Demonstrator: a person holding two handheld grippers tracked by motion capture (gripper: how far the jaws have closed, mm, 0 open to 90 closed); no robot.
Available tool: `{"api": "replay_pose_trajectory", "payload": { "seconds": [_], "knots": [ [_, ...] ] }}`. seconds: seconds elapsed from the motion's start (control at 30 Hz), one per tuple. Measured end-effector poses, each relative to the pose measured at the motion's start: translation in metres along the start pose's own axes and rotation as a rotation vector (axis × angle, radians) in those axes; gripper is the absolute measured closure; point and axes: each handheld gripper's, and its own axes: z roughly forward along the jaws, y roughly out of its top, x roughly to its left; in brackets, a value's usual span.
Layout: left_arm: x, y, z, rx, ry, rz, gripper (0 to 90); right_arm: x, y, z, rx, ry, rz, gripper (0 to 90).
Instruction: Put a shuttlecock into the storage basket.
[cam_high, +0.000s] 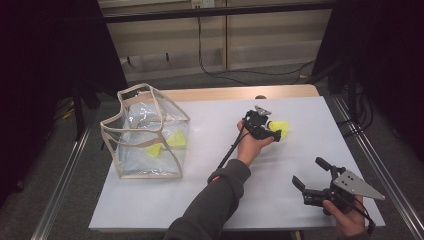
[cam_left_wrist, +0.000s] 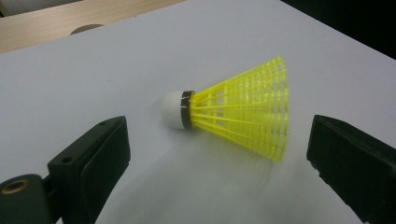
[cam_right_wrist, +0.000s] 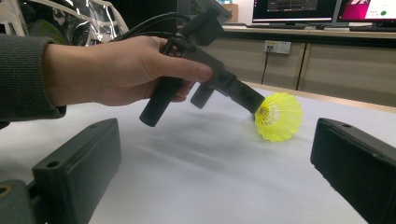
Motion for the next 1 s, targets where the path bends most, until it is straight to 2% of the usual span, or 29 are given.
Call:
{"api": "replay_pose_trajectory", "payload": {
  "seconds": [0.43,0.7,0.9,0.97,1.0],
  "knots": [
    [-0.003,0.000,0.008,0.000,0.002,-0.002,6.2,-0.001,0.000,-0.001,-0.003,-0.006,0.005,1.7],
    [-0.006,0.000,0.014,0.003,0.018,0.000,6.5,-0.002,0.000,-0.001,-0.006,-0.005,0.006,1.7],
    [-0.004,0.001,0.013,-0.007,0.049,0.015,10.1,-0.002,0.000,-0.002,-0.005,-0.005,0.008,1.7],
    [-0.003,0.001,0.012,0.000,0.046,0.009,11.2,-0.002,0.000,-0.002,-0.009,-0.005,0.005,1.7],
    [-0.002,0.001,0.011,0.009,0.039,0.011,15.5,-0.002,0.000,-0.002,-0.008,-0.005,0.006,1.7]
  ]
}}
